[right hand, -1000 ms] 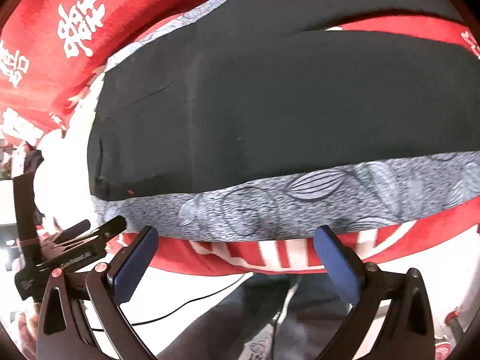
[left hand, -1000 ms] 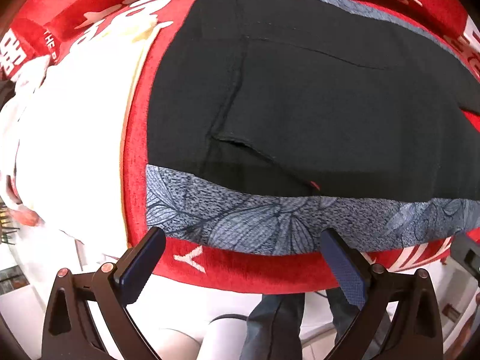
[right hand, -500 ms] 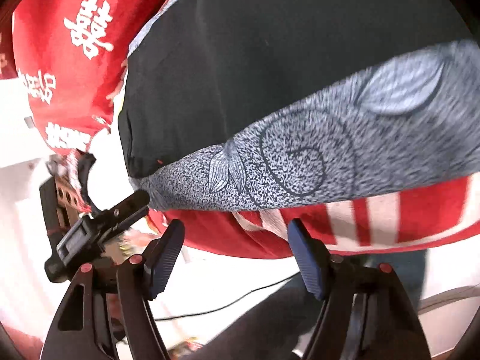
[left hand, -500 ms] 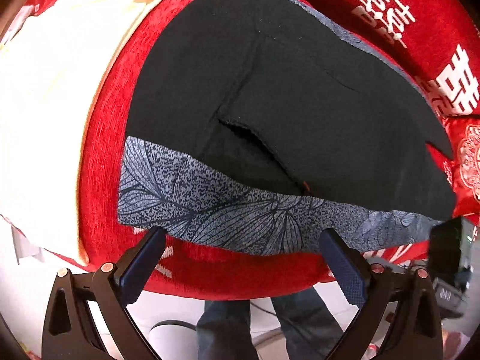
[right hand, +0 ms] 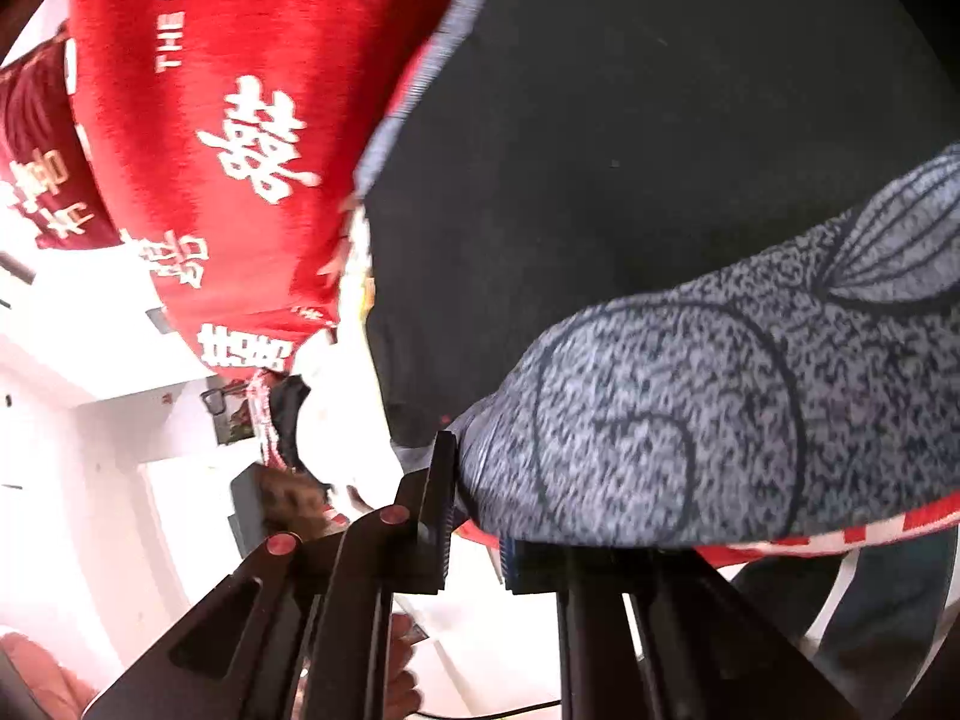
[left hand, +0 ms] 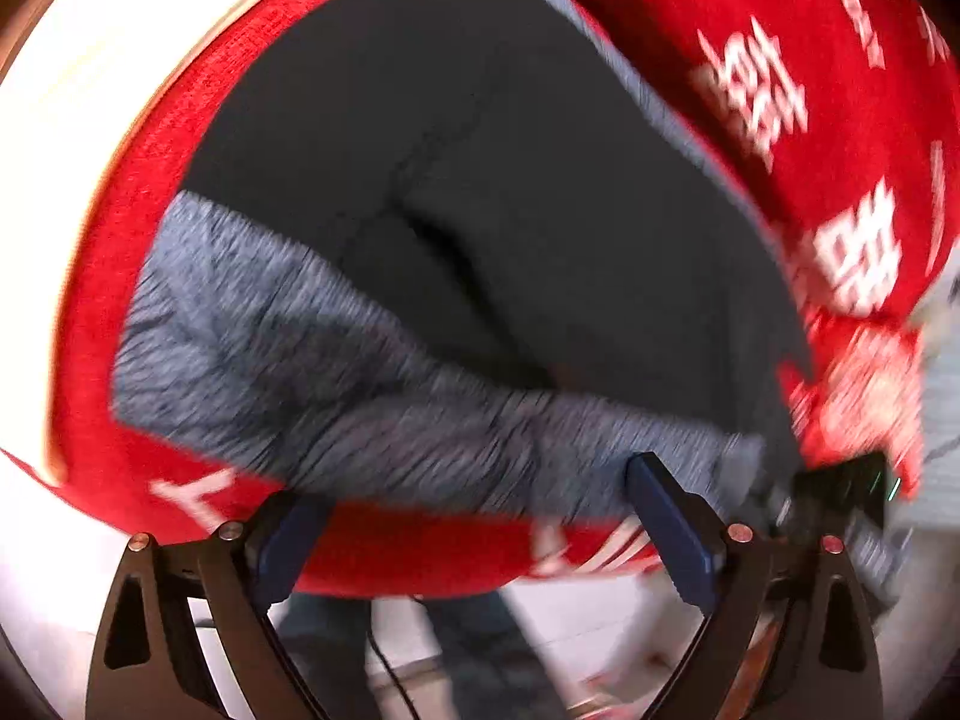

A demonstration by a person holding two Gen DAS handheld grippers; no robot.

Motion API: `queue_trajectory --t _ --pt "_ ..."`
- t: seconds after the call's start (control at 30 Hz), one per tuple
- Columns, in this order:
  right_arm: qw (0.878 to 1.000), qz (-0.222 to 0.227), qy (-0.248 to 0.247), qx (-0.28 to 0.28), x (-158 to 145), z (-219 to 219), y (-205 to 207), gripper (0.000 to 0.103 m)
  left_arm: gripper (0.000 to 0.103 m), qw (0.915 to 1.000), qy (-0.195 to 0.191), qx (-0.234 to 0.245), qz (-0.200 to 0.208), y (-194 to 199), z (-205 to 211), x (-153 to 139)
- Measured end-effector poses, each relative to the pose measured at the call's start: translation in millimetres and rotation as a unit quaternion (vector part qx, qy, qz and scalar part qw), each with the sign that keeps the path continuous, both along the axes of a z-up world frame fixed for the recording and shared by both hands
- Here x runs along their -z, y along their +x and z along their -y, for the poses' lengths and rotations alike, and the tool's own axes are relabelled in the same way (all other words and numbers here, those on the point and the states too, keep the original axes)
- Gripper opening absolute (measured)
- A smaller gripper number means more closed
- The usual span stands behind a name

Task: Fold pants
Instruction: 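Grasp the waistband with both grippers and lift it up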

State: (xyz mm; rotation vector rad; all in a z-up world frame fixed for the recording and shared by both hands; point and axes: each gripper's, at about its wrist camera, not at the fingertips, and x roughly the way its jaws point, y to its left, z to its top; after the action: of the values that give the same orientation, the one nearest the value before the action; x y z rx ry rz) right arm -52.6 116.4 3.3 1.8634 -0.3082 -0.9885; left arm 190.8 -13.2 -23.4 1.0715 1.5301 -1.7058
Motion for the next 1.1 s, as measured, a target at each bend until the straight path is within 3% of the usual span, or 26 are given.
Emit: queue_trajectory --t 0.07,0.1,0.13,0.23,0.3,0.37,0.47,0.6,0.63,0.67,0.7,0.73,0.87,0.93,1.1 --pt "1.000 -0.005 -0.003 -0.010 -4 2 0 0.013 0.077 0.9992 0.004 -0.037 -0.013 4 17 5" --pt "1.000 -0.007 0.000 -0.017 -3 3 3 0.013 0.059 0.9990 0.008 -0.042 -0.012 3 21 11" --pt "1.000 -0.011 0.004 -0.025 -1 0 2 0.016 0.050 0.9990 0.011 -0.042 -0.009 0 21 16" --pt "0.998 -0.023 0.032 -0.040 12 -5 3 0.021 0.037 0.9992 0.001 -0.039 -0.007 1 24 19" --pt "0.998 -0.028 0.049 -0.028 23 -20 -5 0.041 0.037 0.9995 -0.007 -0.032 -0.001 6 27 17" --pt "0.998 -0.033 0.061 -0.009 30 -33 -13 0.047 0.037 0.9997 -0.009 -0.024 0.003 3 27 17" --pt "0.997 -0.027 0.070 0.031 45 -57 -29 0.048 0.037 0.9998 -0.014 -0.013 0.011 13 37 19" --pt "0.990 0.069 0.055 0.107 74 -79 -44 0.047 0.037 0.9997 -0.014 0.001 0.018 13 38 23" --pt "0.988 0.084 0.050 0.117 75 -79 -45 0.042 0.035 0.9997 -0.013 -0.001 0.022 13 39 21" --pt "0.987 0.086 0.048 0.129 73 -79 -48 0.017 0.032 0.9996 -0.014 -0.003 0.027 12 39 16" --pt "0.987 0.078 0.050 0.134 67 -77 -52 0.003 0.030 0.9995 -0.013 0.002 0.030 7 42 11" --pt "0.988 0.055 0.056 0.133 56 -73 -58 0.003 0.030 0.9993 -0.015 -0.002 0.033 6 43 4" --pt "0.998 -0.043 0.021 0.042 -13 -28 -84 0.003 0.030 0.9982 -0.044 -0.013 0.038 -7 55 -35" --pt "0.997 -0.075 -0.001 -0.002 -40 1 -98 0.003 0.030 0.9972 -0.064 -0.017 0.036 -17 68 -54" --pt "0.992 -0.107 -0.023 -0.070 -68 86 -143 0.004 0.030 0.9923 -0.115 -0.025 0.038 -53 123 -74"
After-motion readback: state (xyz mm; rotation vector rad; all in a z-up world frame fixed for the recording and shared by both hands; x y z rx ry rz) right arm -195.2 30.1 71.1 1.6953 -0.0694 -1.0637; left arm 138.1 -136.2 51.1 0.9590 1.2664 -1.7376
